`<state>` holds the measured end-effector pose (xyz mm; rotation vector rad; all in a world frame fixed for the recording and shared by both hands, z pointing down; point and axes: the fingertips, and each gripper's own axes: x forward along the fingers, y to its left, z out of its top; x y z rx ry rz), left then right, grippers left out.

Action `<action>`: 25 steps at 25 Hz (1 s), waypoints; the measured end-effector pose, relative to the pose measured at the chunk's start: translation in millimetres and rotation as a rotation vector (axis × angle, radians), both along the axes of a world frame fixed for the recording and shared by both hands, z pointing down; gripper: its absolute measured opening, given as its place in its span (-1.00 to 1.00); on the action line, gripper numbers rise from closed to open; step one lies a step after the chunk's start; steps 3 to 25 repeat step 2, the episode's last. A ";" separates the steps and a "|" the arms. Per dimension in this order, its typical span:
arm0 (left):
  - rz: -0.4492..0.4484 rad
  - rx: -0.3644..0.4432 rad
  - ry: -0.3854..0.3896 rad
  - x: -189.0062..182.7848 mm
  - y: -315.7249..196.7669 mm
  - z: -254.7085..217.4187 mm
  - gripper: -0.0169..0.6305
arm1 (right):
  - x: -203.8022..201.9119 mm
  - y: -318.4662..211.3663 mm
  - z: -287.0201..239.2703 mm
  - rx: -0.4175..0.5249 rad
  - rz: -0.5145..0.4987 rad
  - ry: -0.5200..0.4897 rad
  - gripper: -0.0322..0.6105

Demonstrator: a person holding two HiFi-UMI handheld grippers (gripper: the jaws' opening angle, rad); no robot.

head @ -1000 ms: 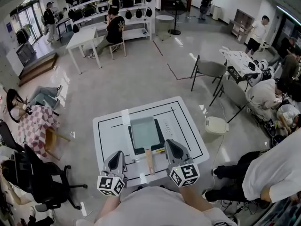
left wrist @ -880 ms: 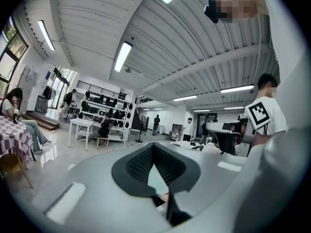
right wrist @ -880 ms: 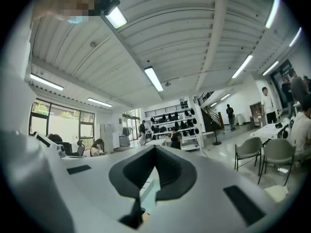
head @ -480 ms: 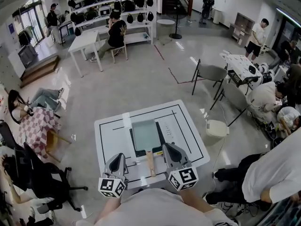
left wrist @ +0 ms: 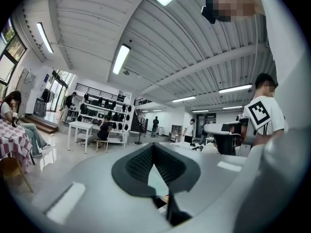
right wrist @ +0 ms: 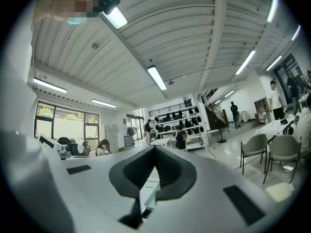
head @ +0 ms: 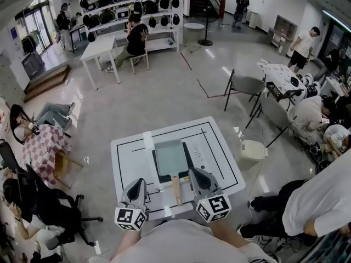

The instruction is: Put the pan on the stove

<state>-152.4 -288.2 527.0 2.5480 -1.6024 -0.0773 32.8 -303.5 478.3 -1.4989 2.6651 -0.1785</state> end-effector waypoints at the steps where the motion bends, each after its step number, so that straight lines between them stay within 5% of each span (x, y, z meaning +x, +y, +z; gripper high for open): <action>1: 0.000 0.000 -0.001 -0.2 0.3 1.0 -0.92 | 0.0 0.5 1.4 -0.001 0.002 0.001 -0.88; 25: -0.001 -0.001 -0.001 -0.5 0.7 2.1 -0.92 | 0.0 1.2 2.7 -0.002 0.003 0.002 -0.88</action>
